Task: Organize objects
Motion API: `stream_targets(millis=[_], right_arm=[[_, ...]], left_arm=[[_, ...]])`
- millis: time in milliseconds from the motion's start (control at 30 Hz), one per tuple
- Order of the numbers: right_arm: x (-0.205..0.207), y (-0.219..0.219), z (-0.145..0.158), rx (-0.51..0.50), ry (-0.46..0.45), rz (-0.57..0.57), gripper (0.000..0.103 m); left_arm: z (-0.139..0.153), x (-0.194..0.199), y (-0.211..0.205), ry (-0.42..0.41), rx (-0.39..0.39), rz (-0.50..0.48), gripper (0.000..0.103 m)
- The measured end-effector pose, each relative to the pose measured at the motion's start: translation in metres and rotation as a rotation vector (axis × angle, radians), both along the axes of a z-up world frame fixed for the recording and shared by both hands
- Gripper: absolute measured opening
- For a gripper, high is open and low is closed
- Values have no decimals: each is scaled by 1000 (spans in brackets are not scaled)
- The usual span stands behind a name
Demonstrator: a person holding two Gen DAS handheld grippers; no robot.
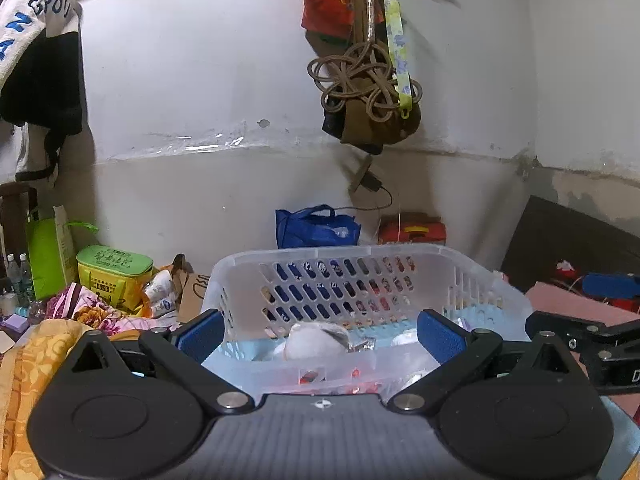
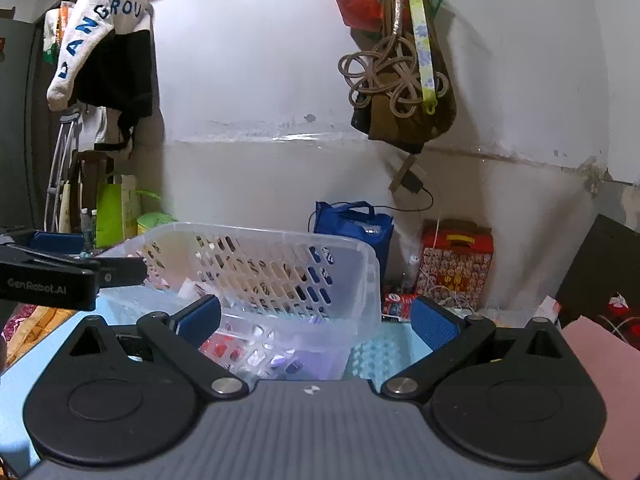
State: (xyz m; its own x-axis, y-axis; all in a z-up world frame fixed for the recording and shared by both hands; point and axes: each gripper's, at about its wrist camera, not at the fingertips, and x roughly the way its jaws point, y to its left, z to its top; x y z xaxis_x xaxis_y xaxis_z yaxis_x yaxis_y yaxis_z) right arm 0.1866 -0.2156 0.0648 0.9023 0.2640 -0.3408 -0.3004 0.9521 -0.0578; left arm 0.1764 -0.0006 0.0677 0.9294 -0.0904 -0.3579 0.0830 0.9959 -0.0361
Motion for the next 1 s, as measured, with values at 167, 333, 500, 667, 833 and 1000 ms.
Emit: stream_targets(millis=[167, 333, 500, 667, 833, 1000], right_arm=[[5, -7, -4, 57, 48, -11, 103], [6, -11, -7, 79, 64, -18, 103], [6, -12, -10, 72, 69, -30, 103], [5, -12, -9, 72, 71, -32, 103], [6, -13, -9, 80, 78, -31, 103], [6, -14, -10, 80, 77, -40, 103]], left_arm=[[-7, 2, -6, 32, 27, 0, 103], [-8, 0, -10, 31, 40, -1, 103], [-9, -1, -11, 42, 38, -4, 103], [-10, 0, -13, 52, 38, -2, 103], [-11, 0, -13, 58, 32, 4, 103], [-12, 3, -12, 69, 28, 10, 103]])
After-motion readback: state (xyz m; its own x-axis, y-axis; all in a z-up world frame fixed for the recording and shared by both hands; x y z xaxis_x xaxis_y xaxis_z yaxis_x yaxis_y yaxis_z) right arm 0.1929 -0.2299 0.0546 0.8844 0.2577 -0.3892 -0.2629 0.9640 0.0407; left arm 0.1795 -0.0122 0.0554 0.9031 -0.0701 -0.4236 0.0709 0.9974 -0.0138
